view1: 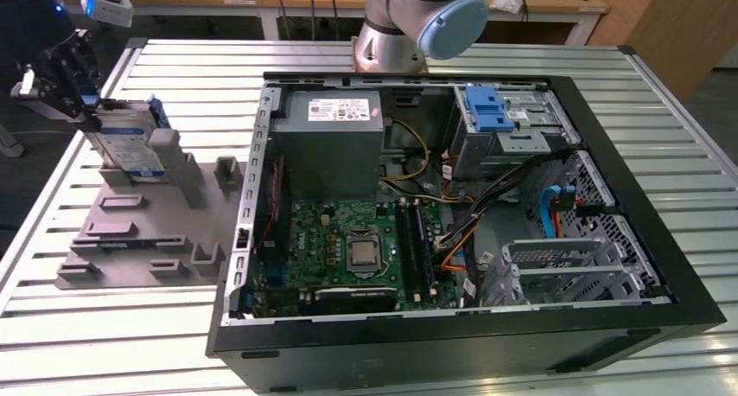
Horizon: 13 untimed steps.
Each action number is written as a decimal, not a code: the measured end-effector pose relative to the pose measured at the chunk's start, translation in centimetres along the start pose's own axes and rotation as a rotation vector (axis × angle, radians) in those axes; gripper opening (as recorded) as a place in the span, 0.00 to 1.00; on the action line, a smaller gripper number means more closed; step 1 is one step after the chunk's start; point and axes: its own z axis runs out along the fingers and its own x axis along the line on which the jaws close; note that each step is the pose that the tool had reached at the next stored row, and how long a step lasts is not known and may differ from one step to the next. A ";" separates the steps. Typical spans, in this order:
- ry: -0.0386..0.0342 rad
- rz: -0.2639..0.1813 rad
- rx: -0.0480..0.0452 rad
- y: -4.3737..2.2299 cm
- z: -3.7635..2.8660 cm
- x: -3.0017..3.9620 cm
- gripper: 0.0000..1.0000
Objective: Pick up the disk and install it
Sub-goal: 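Pick up the disk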
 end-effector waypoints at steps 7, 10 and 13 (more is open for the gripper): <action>0.0006 -0.038 0.0002 0.00 0.00 0.00 0.36; 0.0008 -0.047 0.0001 0.00 0.00 0.00 0.36; 0.0008 -0.047 0.0002 0.00 -0.02 0.00 0.36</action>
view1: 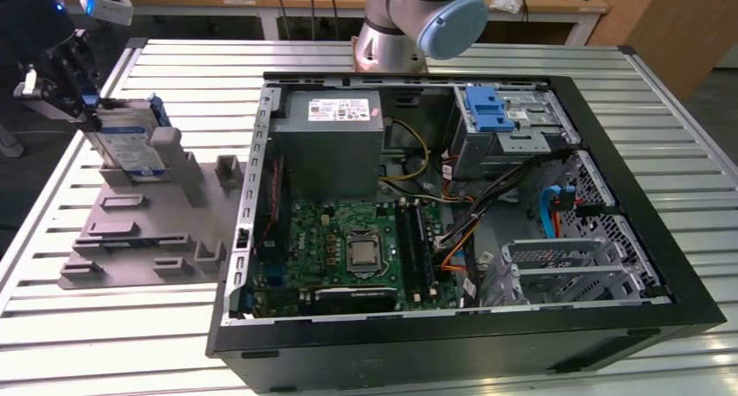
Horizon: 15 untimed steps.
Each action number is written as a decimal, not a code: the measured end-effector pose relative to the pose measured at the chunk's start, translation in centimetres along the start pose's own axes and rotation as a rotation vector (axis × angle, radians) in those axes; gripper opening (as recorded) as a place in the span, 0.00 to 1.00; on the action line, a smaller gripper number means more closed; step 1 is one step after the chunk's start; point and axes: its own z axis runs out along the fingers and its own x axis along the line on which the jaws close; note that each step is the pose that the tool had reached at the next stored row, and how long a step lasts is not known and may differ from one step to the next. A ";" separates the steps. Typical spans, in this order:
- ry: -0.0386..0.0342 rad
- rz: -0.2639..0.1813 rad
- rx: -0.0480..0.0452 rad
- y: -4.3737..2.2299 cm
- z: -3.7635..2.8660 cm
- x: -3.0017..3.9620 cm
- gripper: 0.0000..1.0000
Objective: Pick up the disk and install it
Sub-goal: 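Pick up the disk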
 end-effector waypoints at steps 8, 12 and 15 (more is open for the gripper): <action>-0.0001 0.000 -0.0001 0.01 -0.58 0.00 0.36; -0.0001 0.000 -0.0001 0.02 -0.91 0.00 0.36; -0.0001 0.000 -0.0001 0.03 -1.19 0.00 0.36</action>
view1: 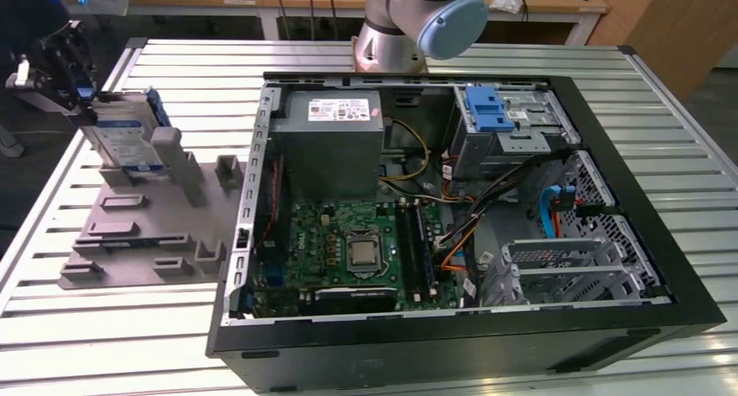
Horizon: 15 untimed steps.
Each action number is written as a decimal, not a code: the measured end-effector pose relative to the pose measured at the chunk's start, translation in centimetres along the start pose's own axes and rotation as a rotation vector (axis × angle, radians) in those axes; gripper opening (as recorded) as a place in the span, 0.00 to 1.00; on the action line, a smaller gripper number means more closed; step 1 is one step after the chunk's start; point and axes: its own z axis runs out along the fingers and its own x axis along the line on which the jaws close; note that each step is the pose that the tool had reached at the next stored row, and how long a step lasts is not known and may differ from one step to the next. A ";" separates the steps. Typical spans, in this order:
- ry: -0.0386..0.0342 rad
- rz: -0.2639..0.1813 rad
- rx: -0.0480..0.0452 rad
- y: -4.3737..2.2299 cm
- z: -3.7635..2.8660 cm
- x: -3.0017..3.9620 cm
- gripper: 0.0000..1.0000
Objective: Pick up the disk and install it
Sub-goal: 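Pick up the disk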
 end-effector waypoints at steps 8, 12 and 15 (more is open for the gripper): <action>0.0000 0.000 0.0000 0.01 -0.73 0.00 0.36; -0.0001 0.000 0.0003 0.01 -0.76 0.00 0.36; 0.0000 0.000 0.0000 0.02 -0.82 0.00 0.36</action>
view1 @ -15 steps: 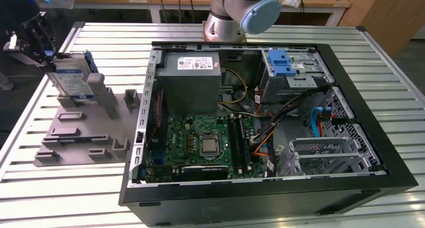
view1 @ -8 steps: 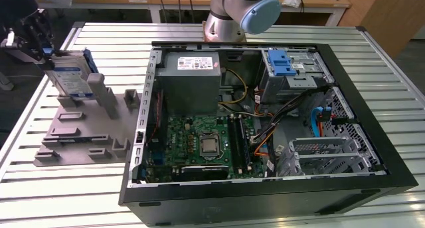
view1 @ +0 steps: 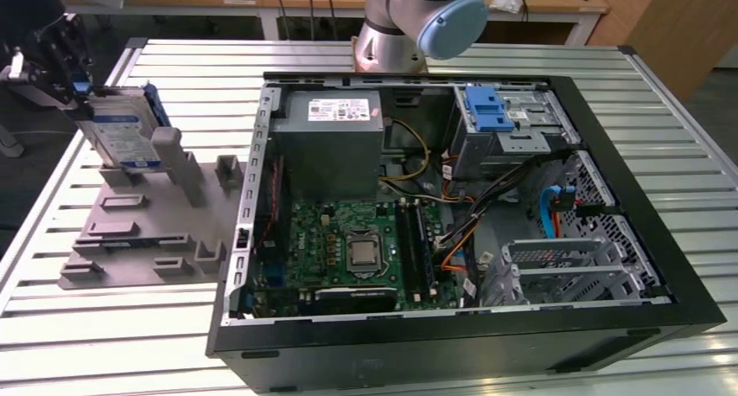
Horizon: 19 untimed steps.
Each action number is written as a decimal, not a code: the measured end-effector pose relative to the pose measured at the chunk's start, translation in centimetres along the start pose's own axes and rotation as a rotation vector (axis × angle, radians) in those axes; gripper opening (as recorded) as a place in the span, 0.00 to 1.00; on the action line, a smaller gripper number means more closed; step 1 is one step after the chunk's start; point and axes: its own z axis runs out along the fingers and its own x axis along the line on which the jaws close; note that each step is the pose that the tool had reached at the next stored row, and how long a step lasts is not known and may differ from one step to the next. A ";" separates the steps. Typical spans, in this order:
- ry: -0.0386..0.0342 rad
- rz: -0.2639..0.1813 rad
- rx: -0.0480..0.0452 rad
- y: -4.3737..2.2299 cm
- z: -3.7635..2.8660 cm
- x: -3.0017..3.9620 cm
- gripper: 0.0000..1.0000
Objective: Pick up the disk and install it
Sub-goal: 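Pick up the disk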
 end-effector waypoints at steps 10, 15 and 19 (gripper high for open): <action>0.0000 0.000 0.0001 0.01 -0.40 0.00 0.36; -0.0001 0.000 0.0000 0.01 -0.70 0.00 0.36; -0.0005 0.000 0.0000 0.02 -0.93 0.00 0.36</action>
